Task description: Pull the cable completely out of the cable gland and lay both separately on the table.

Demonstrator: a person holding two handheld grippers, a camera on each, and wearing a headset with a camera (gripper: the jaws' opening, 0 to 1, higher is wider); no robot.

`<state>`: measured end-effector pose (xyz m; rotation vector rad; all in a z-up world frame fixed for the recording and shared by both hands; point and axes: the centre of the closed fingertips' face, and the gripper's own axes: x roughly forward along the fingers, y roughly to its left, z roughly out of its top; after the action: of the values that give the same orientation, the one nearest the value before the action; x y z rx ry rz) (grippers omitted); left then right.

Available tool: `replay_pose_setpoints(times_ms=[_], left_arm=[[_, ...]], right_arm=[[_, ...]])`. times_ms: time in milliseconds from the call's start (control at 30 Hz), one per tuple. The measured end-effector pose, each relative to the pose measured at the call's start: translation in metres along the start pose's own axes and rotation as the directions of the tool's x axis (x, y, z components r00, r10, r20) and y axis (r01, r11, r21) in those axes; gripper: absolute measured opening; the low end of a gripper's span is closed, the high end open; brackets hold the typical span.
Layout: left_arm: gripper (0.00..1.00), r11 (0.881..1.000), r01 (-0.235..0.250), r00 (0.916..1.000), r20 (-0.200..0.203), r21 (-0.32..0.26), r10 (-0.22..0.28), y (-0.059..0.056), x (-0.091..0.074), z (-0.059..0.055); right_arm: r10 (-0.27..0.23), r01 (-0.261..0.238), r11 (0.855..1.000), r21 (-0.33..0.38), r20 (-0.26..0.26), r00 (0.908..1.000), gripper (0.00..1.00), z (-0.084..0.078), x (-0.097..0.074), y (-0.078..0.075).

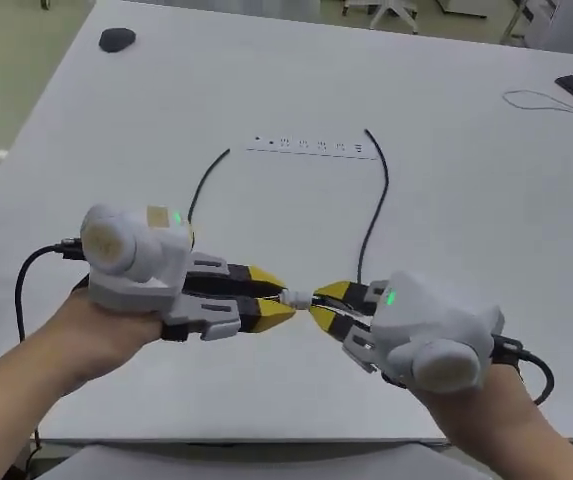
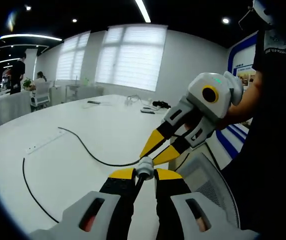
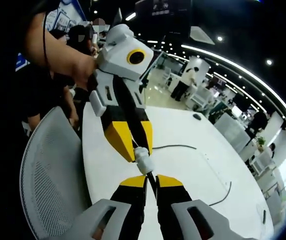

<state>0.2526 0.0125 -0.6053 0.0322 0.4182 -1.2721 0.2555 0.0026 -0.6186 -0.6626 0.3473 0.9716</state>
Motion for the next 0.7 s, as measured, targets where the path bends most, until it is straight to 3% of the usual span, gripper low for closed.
replay_pose_setpoints(times_ms=[267,433,700], left_arm=[[0.15,1.0,0.01,0.9997,-0.023,-0.013,-0.01,0.004,0.003,-0.007],[0.14,0.999,0.009,0.9999,-0.012,-0.033,-0.01,0.008,0.001,-0.007],[0.14,0.998,0.013,0.9999,-0.003,-0.061,-0.013,0.01,0.001,-0.008]], right_arm=[[-0.006,0.006,1.0,0.009,-0.009,0.9999,0.0,-0.01,0.007,0.0],[-0.001,0.002,0.999,0.032,-0.016,0.9999,0.0,-0.014,0.008,-0.006],[0.005,-0.001,0.992,0.123,-0.031,0.9995,0.0,-0.028,0.009,-0.012]])
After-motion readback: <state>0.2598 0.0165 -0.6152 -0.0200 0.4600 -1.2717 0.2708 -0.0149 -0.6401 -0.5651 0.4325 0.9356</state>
